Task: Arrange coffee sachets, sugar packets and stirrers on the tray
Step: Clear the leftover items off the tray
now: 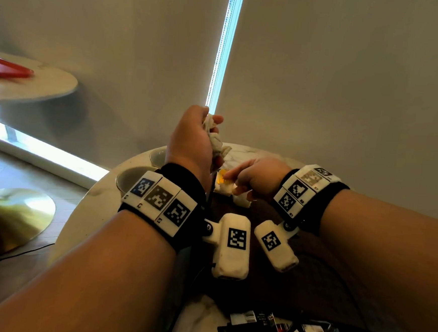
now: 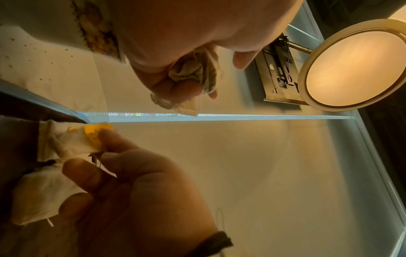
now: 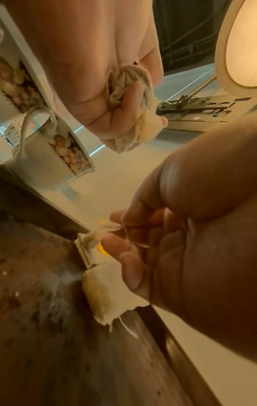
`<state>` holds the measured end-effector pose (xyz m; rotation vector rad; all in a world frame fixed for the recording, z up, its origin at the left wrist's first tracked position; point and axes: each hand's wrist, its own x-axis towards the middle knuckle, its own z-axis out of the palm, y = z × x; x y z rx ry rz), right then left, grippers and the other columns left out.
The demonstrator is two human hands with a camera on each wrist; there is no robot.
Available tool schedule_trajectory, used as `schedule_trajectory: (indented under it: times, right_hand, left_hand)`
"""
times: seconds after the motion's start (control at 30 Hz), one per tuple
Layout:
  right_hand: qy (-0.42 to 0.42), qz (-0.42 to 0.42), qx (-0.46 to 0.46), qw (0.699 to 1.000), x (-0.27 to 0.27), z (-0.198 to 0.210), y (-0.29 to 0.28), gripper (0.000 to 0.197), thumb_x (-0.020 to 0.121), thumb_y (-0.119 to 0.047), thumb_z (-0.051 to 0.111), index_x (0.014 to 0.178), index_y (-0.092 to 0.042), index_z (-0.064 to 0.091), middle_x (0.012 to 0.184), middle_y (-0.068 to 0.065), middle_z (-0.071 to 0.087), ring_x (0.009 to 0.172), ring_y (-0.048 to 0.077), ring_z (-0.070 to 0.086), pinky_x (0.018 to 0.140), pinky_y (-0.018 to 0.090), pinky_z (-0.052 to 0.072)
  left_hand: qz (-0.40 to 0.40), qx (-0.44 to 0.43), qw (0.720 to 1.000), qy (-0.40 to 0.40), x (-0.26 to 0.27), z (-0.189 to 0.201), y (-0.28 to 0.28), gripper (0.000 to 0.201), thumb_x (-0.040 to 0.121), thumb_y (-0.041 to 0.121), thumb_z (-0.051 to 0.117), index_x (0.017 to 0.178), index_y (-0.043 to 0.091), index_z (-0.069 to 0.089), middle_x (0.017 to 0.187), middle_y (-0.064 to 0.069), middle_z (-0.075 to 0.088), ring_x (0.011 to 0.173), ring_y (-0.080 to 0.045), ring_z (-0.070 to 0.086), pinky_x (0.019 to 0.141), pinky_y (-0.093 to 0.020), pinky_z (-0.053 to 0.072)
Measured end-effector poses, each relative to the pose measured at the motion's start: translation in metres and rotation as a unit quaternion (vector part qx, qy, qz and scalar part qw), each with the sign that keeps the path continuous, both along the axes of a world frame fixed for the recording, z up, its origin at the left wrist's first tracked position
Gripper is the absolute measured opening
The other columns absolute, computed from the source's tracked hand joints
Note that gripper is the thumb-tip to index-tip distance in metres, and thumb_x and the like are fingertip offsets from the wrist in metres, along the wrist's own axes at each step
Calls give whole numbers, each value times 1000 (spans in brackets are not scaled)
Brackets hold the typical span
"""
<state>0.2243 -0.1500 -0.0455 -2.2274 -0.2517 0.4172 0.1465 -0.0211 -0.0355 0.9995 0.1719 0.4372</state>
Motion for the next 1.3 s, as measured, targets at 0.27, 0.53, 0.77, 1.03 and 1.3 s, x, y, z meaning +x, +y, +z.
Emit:
schedule_trajectory:
  times: [0.27,0.53,0.77,1.03,1.3]
  right_hand:
    - [54,-3,26,998,-6,-5,5,43,79,15,48,75,-11,81,94,18,73,71,25,61,65,32,47]
    - [53,-31,25,998,-2,-5,8,30,89,2,54,112,-6,71,86,16,66,58,17,53,58,28,43]
    - [13,-27,34,999,-2,-2,7,25,90,1,52,99,-15,69,89,13,61,64,18,52,54,28,42]
    - [37,27,71,996,-10,-3,5,28,91,6,50,91,-9,73,121,22,67,98,28,62,90,39,56]
    - [-27,87,-31,995,-11,-7,9,28,93,-16,56,116,-11,72,126,24,64,93,29,58,88,40,51]
  left_hand:
    - [-8,-17,1000,-3,3,-2,1,40,99,43,44,91,15,72,71,3,52,66,-17,48,56,-30,40]
    - [-14,-30,999,-5,5,-3,1,40,98,44,45,89,15,72,72,3,52,62,-15,47,54,-29,40]
    - [-20,-35,999,-9,6,-4,1,42,99,44,44,91,15,73,72,3,52,63,-15,46,56,-30,39]
    - [-12,-30,999,-6,9,-7,2,44,98,45,44,92,14,75,69,4,54,65,-16,49,58,-31,41]
    - [-21,-31,999,-9,11,-9,2,47,98,46,43,93,13,76,70,2,55,63,-16,48,55,-30,41]
